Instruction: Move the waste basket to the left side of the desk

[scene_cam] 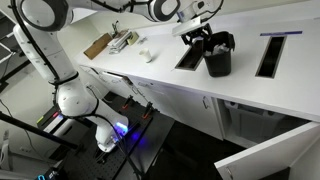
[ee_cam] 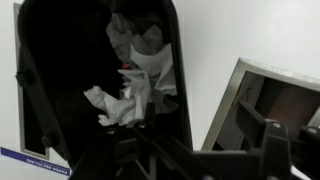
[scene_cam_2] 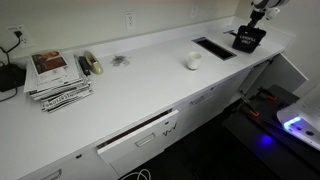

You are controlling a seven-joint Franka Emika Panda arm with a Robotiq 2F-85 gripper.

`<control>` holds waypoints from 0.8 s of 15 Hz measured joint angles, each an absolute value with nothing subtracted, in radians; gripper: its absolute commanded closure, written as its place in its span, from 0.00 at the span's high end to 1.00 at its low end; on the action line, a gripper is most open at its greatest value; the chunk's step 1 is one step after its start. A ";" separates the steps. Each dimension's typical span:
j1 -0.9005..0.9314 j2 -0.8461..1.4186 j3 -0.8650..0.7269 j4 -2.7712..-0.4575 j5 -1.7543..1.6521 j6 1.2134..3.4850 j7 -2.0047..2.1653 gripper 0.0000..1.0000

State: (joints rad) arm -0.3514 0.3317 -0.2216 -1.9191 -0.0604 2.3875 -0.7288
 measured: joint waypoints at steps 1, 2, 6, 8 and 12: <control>-0.358 0.335 -0.217 -1.916 -0.059 2.387 -0.739 0.46; -0.362 0.338 -0.215 -1.913 -0.058 2.387 -0.745 0.38; -0.376 0.347 -0.211 -1.899 -0.054 2.387 -0.762 0.07; -0.382 0.351 -0.209 -1.894 -0.053 2.387 -0.762 0.00; -0.387 0.355 -0.208 -1.892 -0.058 2.385 -0.759 0.02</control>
State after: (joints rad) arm -0.3871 0.3550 -0.2084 -1.8917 -0.0576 2.3853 -0.7586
